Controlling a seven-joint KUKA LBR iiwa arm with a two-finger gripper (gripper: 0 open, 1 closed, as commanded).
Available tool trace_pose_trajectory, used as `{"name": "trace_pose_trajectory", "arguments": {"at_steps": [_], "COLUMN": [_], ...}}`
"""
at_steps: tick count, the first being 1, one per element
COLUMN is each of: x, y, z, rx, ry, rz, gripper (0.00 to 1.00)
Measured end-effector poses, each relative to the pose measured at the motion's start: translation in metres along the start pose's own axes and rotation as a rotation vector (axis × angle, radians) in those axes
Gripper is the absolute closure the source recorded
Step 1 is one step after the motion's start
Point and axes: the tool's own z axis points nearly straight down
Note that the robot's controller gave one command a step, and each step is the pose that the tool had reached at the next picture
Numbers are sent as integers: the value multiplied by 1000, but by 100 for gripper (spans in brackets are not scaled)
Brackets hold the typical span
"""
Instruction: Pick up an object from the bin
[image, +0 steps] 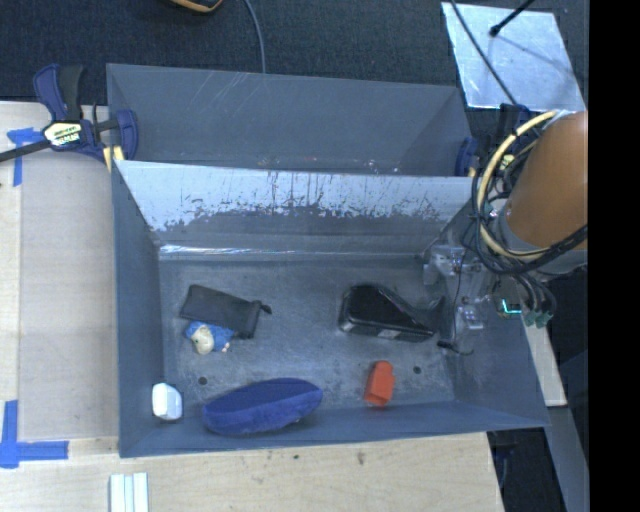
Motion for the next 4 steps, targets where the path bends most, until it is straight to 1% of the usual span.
{"name": "trace_pose_trajectory", "arguments": {"at_steps": [1, 2, 3, 4], "x": [-5, -7, -38, -39], "y": [4, 74, -17, 85], "z": [60, 148, 73, 144], "rx": [0, -1, 7, -4], "ry": [-1, -21, -14, -9], "rz": [6, -58, -367, -357], "gripper": [0, 0, 0, 0]}}
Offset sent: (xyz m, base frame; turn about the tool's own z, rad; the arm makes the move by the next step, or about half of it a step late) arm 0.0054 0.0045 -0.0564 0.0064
